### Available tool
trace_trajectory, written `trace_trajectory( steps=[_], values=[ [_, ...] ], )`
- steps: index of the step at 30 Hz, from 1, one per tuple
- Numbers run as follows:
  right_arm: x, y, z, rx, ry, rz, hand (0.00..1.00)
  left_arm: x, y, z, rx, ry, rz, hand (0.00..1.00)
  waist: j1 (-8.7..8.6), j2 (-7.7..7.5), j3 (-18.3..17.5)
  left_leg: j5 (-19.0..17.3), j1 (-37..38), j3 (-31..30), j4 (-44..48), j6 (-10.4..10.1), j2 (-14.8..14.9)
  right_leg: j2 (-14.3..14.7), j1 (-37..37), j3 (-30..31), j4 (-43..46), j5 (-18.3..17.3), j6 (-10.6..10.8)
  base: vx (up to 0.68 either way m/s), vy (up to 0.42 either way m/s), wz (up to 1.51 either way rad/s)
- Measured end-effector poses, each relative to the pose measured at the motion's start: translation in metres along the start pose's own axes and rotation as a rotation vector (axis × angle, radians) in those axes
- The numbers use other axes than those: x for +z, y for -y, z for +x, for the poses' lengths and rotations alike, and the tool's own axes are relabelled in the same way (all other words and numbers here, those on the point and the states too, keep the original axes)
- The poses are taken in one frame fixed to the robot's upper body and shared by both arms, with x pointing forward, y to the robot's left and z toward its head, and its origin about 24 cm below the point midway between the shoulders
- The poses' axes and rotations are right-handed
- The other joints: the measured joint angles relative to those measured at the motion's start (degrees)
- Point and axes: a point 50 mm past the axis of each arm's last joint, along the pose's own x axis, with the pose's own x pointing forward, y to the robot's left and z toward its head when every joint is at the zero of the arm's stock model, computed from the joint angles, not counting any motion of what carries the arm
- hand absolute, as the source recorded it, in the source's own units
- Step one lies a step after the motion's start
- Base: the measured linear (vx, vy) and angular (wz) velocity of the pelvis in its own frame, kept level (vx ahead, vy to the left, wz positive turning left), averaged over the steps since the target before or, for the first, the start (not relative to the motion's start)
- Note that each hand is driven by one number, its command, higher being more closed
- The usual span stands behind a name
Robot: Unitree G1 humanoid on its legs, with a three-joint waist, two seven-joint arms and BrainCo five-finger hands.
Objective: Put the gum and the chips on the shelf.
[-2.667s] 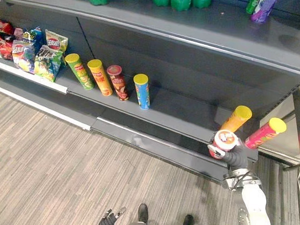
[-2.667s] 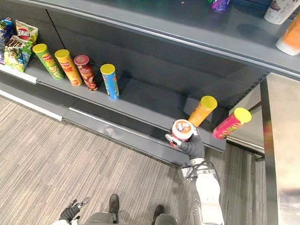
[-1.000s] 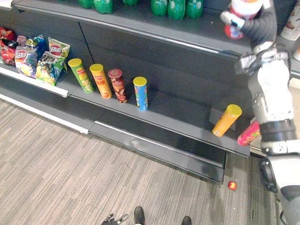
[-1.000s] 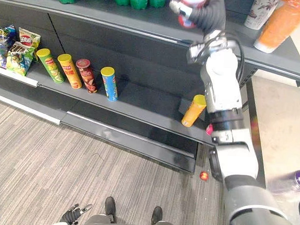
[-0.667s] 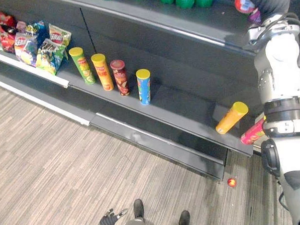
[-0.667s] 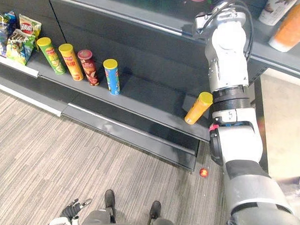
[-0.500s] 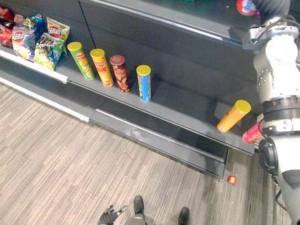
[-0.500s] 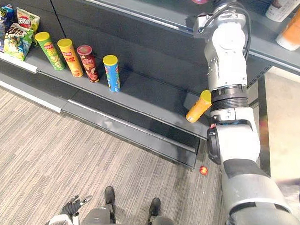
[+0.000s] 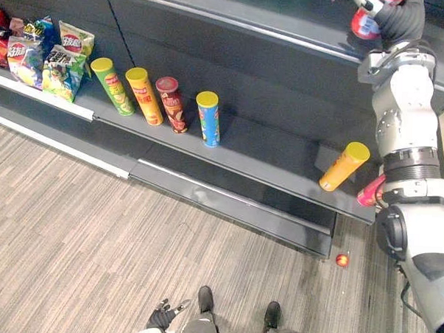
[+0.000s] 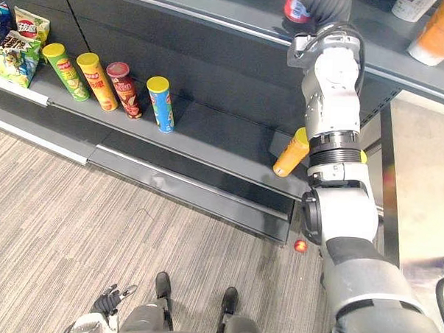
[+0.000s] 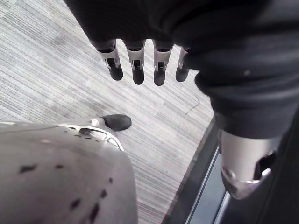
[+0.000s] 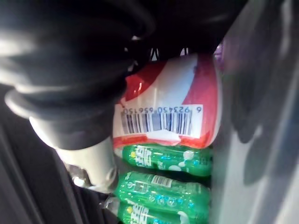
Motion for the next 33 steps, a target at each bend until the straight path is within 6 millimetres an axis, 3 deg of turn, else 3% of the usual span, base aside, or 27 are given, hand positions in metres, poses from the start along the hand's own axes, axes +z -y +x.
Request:
trace_trajectory(
  steps=[8, 9, 33],
  values=[
    [-0.002, 0.006, -0.002, -0.024, 0.004, 0.013, 1.0, 0.001, 0.0, 0.0, 0.002, 0.002, 0.002, 0.0, 0.03, -0.19, 0.4, -0.01, 0.42, 0.26, 0.0, -0.02, -0.01, -0.05, 0.11, 0.19, 0.26, -0.08, -0.1, 0.0, 0.0, 0.0],
    [-0.002, 0.007, -0.002, -0.024, 0.005, 0.013, 0.0, 0.001, 0.0, 0.0, 0.002, 0.002, 0.003, 0.0, 0.03, -0.19, 0.4, -0.01, 0.43, 0.25, 0.0, -0.02, -0.01, -0.06, 0.12, 0.19, 0.26, -0.08, -0.1, 0.0, 0.0, 0.0],
    [0.002, 0.02, 0.0, -0.082, 0.037, 0.016, 0.0, 0.009, -0.003, 0.003, 0.006, 0.022, 0.028, 0.0, 0.15, -1.01, 1.53, -0.15, 0.01, 0.18, 0.0, -0.19, -0.28, -0.32, -0.12, 0.04, 0.29, -0.23, -0.24, 0.0, 0.0, 0.0]
  ],
)
